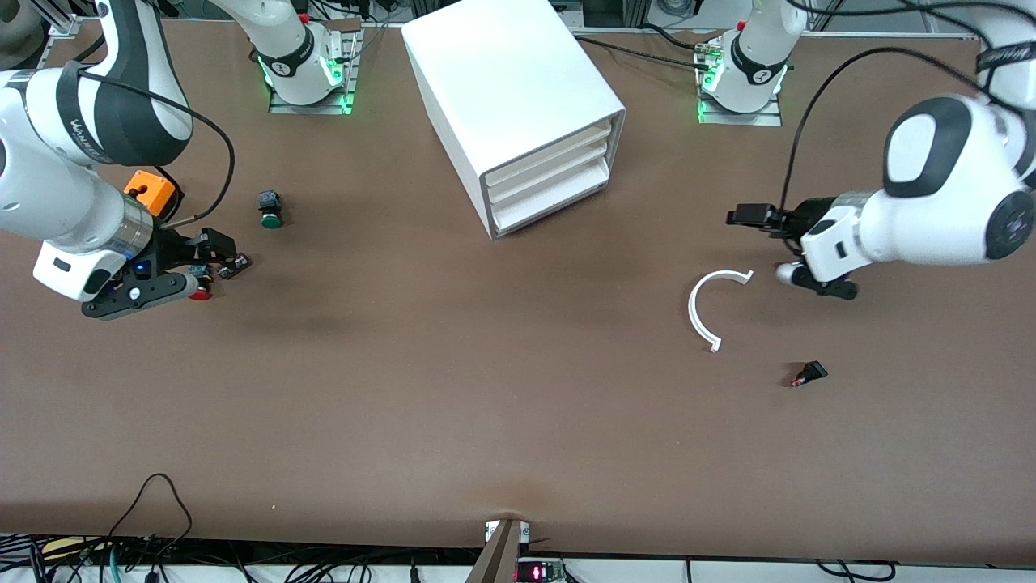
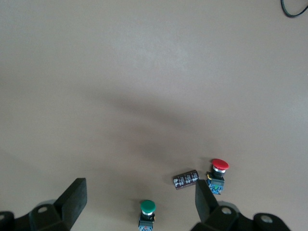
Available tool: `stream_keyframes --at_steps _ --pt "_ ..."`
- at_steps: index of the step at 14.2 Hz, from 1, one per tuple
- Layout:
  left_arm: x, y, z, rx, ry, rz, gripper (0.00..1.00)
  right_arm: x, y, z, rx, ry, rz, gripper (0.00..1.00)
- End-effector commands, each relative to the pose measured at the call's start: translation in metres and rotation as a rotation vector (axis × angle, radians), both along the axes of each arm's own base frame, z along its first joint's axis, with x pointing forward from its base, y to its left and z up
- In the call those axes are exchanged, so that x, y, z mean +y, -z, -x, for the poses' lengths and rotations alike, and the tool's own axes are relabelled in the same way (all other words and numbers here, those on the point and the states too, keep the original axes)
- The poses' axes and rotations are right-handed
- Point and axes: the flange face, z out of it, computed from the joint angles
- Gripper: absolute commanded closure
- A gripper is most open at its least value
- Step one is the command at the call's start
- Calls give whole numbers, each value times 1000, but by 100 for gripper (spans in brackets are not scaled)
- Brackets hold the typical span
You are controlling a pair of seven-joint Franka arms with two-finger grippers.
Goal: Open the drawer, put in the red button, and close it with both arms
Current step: 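Reach the left gripper to the drawer handle while the right gripper nears the button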
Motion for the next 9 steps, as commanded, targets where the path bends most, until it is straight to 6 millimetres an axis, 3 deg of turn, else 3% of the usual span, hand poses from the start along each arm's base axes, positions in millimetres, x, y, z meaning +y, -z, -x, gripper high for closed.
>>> stream_keyframes --at_steps 1,5,9 --pt "-18 37 -2 78 -10 172 0 -2 -1 2 27 -4 6 0" --pt "-56 99 11 118 55 444 1 -4 4 5 39 3 7 0" --pt "-84 162 41 115 52 731 22 -6 17 19 85 5 6 0"
